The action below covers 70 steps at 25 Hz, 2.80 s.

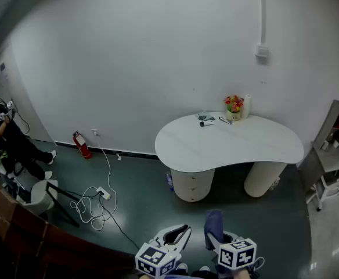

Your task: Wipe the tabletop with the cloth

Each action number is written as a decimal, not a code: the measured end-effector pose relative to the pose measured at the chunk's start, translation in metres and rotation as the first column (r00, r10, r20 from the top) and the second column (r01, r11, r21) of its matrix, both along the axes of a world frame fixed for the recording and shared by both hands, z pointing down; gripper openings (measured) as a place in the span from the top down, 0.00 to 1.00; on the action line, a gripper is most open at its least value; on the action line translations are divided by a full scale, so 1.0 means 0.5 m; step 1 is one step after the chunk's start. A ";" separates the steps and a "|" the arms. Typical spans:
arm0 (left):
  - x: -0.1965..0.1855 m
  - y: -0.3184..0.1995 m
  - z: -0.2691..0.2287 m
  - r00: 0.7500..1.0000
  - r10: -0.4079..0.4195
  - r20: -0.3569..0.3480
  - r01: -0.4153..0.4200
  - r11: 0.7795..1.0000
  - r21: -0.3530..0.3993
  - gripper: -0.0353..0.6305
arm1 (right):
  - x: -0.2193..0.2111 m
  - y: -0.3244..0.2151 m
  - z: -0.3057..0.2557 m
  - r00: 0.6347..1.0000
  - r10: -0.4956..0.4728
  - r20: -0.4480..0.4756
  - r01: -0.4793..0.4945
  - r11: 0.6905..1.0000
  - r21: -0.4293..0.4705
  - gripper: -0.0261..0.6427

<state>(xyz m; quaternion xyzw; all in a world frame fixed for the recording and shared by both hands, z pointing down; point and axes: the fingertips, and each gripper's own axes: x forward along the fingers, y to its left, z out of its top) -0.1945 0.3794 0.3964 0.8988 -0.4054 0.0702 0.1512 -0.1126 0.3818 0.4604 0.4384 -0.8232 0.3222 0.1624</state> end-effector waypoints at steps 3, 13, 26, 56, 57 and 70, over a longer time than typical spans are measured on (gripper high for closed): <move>0.015 -0.005 -0.004 1.000 -0.001 0.007 0.001 1.000 0.007 0.90 | 0.018 -0.008 -0.006 1.000 0.007 0.006 -0.007 1.000 0.019 0.85; 0.051 -0.018 -0.014 1.000 -0.004 0.016 0.004 1.000 0.017 0.90 | 0.053 -0.026 -0.024 1.000 0.012 0.012 -0.013 0.998 0.061 0.85; 0.100 -0.033 -0.045 0.999 -0.040 0.007 0.039 0.997 0.071 0.90 | 0.113 -0.061 -0.066 1.000 -0.014 -0.002 0.014 0.989 0.148 0.85; 0.121 -0.307 0.018 0.998 -0.058 -0.010 0.059 0.998 0.030 0.90 | 0.181 -0.307 0.007 0.998 0.035 -0.046 -0.032 0.997 0.069 0.85; 0.113 -0.333 0.017 0.998 -0.055 -0.009 0.055 0.998 0.028 0.90 | 0.179 -0.334 0.007 0.998 0.044 -0.048 -0.041 0.997 0.063 0.85; -0.055 -0.682 0.039 0.996 -0.089 -0.004 0.089 0.996 0.027 0.90 | 0.070 -0.711 -0.015 0.995 0.071 -0.074 -0.066 0.996 0.066 0.84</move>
